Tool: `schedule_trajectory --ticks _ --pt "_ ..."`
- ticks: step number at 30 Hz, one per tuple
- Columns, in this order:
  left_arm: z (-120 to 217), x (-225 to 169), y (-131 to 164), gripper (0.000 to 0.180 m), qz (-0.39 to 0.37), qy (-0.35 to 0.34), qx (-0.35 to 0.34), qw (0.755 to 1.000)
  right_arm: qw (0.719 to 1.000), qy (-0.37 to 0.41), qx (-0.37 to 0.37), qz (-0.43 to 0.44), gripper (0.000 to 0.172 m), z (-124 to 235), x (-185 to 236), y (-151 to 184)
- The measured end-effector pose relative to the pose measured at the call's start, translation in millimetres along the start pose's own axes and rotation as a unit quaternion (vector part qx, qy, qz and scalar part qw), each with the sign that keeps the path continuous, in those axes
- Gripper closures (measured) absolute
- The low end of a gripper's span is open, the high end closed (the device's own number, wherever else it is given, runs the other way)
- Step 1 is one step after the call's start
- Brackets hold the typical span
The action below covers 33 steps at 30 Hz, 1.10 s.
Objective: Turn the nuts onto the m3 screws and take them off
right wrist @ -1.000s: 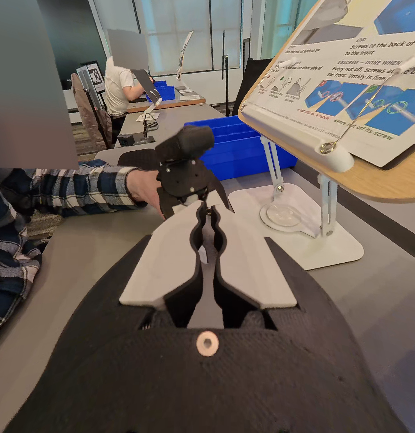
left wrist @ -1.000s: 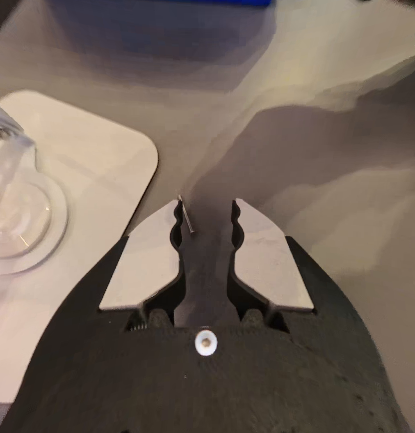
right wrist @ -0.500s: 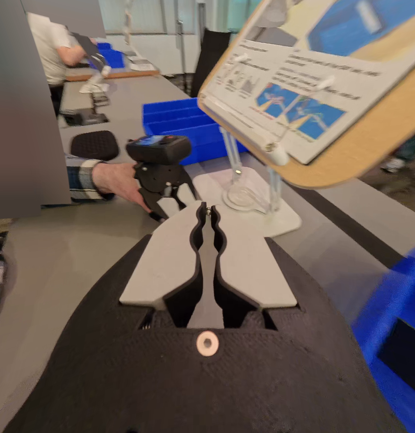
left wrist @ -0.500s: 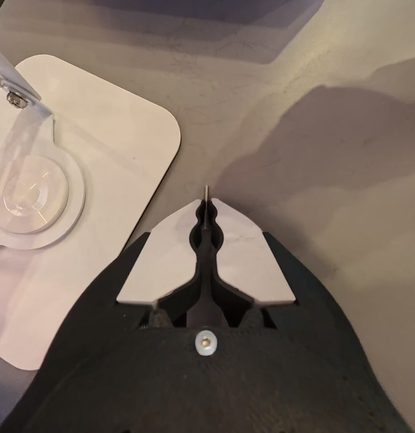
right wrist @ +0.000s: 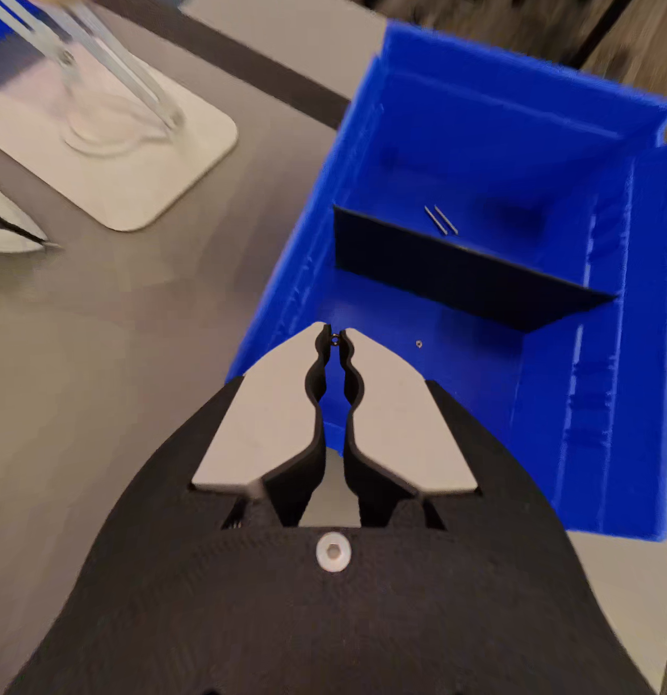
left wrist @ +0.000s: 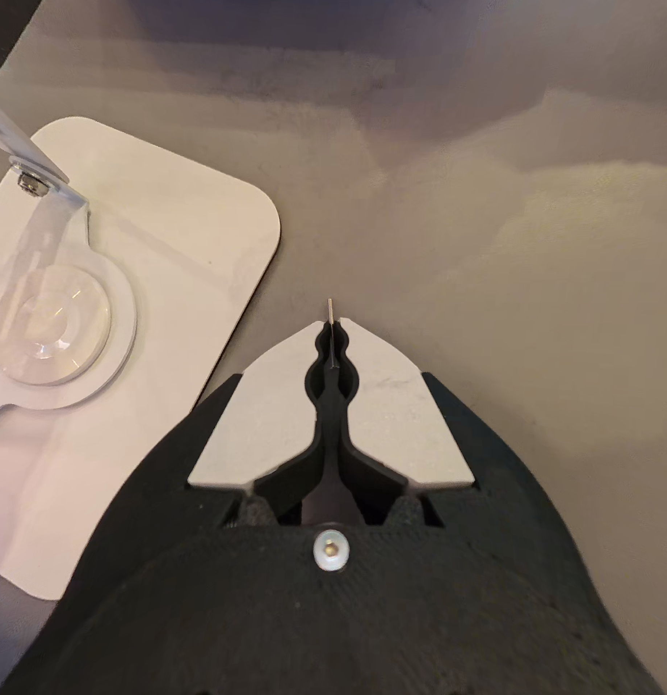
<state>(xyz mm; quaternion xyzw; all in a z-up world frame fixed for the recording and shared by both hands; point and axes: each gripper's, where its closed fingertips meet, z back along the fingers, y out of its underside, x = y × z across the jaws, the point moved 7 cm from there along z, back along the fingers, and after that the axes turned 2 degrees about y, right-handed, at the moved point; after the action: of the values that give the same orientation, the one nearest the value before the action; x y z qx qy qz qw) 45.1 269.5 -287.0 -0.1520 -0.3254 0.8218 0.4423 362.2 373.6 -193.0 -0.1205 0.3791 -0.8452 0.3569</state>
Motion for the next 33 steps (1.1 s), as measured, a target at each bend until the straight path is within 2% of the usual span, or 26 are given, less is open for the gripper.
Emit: schedule_trajectory --ticks 5,8,9,10,15,18,21,24,26,30,33 --pt "5 0 -3 0.179 0.0 0.0 -0.02 1.0 0.996 0.003 0.083 -0.015 0.166 -29 -8 20" --pt "9 -1 -7 0.179 0.0 0.009 -0.037 0.999 0.995 0.008 0.094 -0.027 0.165 -37 -13 25" --pt "10 -1 -7 0.179 0.0 0.007 -0.041 0.999 0.995 0.009 0.094 -0.032 0.16 -38 -15 25" --pt "11 -1 -8 0.179 0.0 0.008 -0.048 0.999 0.995 0.013 0.089 -0.036 0.152 -37 -16 24" --pt "18 -4 -14 0.179 0.0 0.021 -0.093 0.995 0.997 0.057 0.048 -0.02 0.143 -15 -15 11" --pt "26 -4 -20 0.179 0.019 0.048 -0.141 0.989 0.996 0.069 -0.05 0.034 0.151 16 12 -16" --pt "34 -6 -27 0.179 0.035 0.076 -0.19 0.978 0.987 -0.035 -0.133 0.087 0.159 28 71 -40" --pt "43 -10 -35 0.18 0.044 0.101 -0.241 0.964 0.96 -0.187 -0.181 0.099 0.158 15 137 -48" --pt "50 -14 -40 0.179 0.047 0.12 -0.28 0.951 0.94 -0.271 -0.195 0.071 0.155 -2 167 -47" --pt "62 -20 -47 0.179 0.048 0.135 -0.335 0.931 0.906 -0.367 -0.21 -0.035 0.154 -30 189 -42" --pt "66 -22 -50 0.179 0.052 0.144 -0.352 0.923 0.875 -0.416 -0.234 -0.08 0.157 -34 195 -43"
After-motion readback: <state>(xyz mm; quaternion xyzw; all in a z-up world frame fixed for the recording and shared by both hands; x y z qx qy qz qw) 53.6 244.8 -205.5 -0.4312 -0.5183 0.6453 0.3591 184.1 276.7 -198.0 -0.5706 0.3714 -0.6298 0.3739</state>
